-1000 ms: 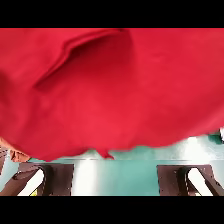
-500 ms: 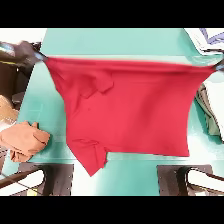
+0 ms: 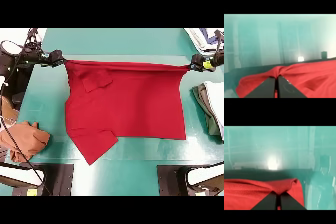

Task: Fold the shirts.

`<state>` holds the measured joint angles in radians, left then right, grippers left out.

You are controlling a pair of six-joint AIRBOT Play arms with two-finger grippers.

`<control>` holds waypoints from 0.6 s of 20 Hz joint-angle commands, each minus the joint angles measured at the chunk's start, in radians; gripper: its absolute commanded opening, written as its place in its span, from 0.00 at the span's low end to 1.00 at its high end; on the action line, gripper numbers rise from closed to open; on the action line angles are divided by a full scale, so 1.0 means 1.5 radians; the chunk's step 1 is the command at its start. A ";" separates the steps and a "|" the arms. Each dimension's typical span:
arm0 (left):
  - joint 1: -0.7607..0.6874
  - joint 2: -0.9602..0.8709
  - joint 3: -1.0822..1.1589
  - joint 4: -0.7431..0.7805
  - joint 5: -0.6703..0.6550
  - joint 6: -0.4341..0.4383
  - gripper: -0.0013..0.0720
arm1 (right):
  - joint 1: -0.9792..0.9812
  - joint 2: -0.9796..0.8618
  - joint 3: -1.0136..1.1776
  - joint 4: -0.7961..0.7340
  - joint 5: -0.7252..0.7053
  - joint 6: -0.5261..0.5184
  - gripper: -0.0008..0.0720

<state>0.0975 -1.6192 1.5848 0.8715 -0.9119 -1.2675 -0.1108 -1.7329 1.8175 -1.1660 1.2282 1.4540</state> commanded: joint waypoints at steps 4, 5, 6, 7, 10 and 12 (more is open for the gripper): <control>-0.003 -0.019 0.003 0.073 -0.113 -0.012 0.05 | 0.002 -0.013 -0.027 -0.011 0.073 -0.006 0.04; -0.003 -0.019 -0.011 0.080 -0.137 -0.013 0.05 | 0.002 0.001 -0.072 -0.016 0.066 -0.005 0.04; -0.003 -0.019 -0.030 0.086 -0.150 -0.013 0.05 | 0.003 0.016 -0.116 -0.023 0.052 -0.005 0.04; -0.003 -0.019 -0.054 0.085 -0.155 -0.012 0.05 | 0.003 0.032 -0.162 -0.026 0.036 -0.005 0.04; -0.003 -0.019 -0.136 0.085 -0.140 -0.012 0.05 | 0.003 0.067 -0.262 -0.026 -0.004 -0.005 0.04; -0.003 -0.019 -0.173 0.085 -0.127 -0.012 0.05 | 0.003 0.083 -0.309 -0.020 -0.022 -0.005 0.04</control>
<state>0.0933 -1.6466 1.4071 0.9939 -1.1034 -1.2835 -0.1078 -1.6466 1.4670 -1.2045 1.2396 1.4467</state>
